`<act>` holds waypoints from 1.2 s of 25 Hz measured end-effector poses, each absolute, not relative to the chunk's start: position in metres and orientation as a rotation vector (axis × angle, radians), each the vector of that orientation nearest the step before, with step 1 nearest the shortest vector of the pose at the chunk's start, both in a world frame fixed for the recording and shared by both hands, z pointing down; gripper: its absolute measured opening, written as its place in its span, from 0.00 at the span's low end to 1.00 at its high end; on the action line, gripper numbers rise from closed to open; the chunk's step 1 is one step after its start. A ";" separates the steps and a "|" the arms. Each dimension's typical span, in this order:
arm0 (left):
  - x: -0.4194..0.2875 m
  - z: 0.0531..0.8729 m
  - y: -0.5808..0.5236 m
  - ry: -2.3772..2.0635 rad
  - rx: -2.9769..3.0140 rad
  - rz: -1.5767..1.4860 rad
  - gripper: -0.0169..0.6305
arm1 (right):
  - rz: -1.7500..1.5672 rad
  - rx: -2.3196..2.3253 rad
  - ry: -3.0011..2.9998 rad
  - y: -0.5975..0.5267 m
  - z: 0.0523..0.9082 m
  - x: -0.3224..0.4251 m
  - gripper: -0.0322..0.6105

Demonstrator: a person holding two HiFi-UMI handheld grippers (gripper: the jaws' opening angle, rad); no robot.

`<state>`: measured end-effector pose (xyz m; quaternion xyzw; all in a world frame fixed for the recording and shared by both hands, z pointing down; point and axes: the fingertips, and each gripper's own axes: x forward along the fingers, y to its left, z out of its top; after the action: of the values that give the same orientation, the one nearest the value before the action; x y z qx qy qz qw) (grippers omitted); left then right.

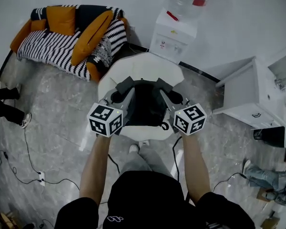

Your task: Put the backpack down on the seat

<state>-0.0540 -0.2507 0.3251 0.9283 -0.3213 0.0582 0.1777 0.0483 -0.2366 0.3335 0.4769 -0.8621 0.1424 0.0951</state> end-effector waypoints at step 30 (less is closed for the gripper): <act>-0.008 0.466 -0.369 -0.867 2.542 0.236 0.07 | 0.525 1.379 -2.465 -0.349 0.475 0.092 0.11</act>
<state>-0.0085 -0.3687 0.4665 0.9195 -0.3138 0.0855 0.2209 0.0924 -0.3490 0.4748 0.4756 -0.8503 0.1812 0.1339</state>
